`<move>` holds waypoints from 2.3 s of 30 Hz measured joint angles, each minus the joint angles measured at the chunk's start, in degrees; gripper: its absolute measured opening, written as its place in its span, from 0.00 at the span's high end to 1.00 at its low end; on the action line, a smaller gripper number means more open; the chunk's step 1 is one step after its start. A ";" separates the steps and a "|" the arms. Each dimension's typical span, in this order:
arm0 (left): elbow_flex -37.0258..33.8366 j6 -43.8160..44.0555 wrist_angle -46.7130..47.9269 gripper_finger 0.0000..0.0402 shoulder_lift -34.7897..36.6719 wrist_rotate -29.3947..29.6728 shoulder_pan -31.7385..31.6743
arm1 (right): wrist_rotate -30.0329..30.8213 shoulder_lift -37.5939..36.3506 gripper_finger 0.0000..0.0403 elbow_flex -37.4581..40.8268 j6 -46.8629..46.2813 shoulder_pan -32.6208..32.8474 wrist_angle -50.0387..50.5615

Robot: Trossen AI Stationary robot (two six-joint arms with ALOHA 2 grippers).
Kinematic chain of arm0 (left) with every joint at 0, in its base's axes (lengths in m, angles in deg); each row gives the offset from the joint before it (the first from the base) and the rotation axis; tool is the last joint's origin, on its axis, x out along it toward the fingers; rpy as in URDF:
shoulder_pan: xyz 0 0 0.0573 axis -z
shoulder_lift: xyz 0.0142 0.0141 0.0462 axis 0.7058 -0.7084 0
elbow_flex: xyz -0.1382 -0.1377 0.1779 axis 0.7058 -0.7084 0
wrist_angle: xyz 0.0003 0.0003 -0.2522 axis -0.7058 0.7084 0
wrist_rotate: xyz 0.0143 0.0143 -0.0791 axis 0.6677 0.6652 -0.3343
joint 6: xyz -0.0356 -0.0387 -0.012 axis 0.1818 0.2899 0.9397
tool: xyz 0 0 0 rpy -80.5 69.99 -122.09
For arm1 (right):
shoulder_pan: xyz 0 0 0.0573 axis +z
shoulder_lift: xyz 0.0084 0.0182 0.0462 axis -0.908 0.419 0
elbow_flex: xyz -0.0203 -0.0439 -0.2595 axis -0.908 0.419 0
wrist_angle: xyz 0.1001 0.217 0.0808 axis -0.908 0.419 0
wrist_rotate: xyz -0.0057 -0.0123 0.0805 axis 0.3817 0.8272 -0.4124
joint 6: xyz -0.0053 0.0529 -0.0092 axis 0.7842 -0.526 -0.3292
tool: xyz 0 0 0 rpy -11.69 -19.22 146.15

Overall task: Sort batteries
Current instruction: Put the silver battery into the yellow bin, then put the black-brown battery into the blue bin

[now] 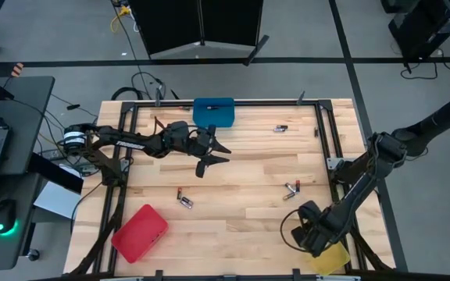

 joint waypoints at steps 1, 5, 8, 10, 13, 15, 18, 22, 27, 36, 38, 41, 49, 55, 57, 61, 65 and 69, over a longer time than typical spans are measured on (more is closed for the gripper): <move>0.00 0.06 0.02 0.62 0.00 0.00 0.00 | -0.04 -0.01 0.85 0.80 -0.60 0.25 -0.55; 0.00 0.23 0.22 0.62 0.00 0.00 0.00 | -0.10 -0.01 0.85 4.01 -2.17 1.03 -4.30; 0.00 1.14 0.20 0.62 0.00 0.00 0.00 | 0.02 -0.03 0.85 5.75 -2.41 1.38 -6.01; 0.00 1.25 0.20 0.62 0.00 0.00 0.00 | 0.10 -0.03 0.85 6.41 -2.43 1.42 -5.71; 0.00 1.26 0.20 0.62 0.00 0.01 0.00 | 0.33 -0.03 0.85 7.03 -2.43 1.39 -5.60; 0.00 1.29 0.20 0.62 0.00 0.00 0.00 | 0.35 -0.03 0.85 7.49 -2.43 1.42 -5.60; 0.00 1.29 0.20 0.62 0.00 0.02 0.00 | 0.36 -0.05 0.85 8.37 -2.44 1.39 -5.91; 0.00 1.61 0.20 0.62 0.00 0.02 0.00 | 0.35 -0.07 0.85 9.82 -2.46 1.39 -7.89; 0.00 1.66 0.20 0.62 0.00 0.02 0.02 | 0.39 -0.07 0.85 10.71 -2.48 1.39 -8.85; 0.00 1.69 0.22 0.62 0.00 0.02 0.02 | 0.48 -0.07 0.79 10.75 -2.46 1.39 -8.77; 0.00 1.69 0.22 0.62 0.00 0.02 0.02 | 0.29 -0.07 0.75 10.75 -2.46 1.39 -8.77; 0.00 1.69 0.22 0.62 0.00 0.02 0.02 | -0.22 -0.07 0.70 10.75 -2.46 1.39 -8.74; 0.00 1.69 0.22 0.62 0.00 0.04 0.02 | -2.04 -0.07 0.65 10.60 -2.43 1.37 -8.61; 0.00 1.69 0.22 0.62 0.00 0.04 0.02 | -2.21 -0.10 0.64 7.84 -1.93 1.37 -4.74; 0.00 1.69 0.20 0.62 0.00 0.04 0.02 | -2.47 -0.10 0.64 6.65 -1.89 1.37 -2.93; 0.00 1.64 0.21 0.62 0.00 0.04 0.02 | -3.15 -0.10 0.64 4.60 -1.16 1.37 0.68; 0.00 1.62 0.20 0.62 0.00 0.04 0.02 | -3.19 -0.10 0.65 1.95 1.06 1.35 2.71; 0.00 1.58 0.18 0.62 0.00 0.05 0.02 | -1.36 -0.10 0.75 -1.22 5.37 1.26 3.04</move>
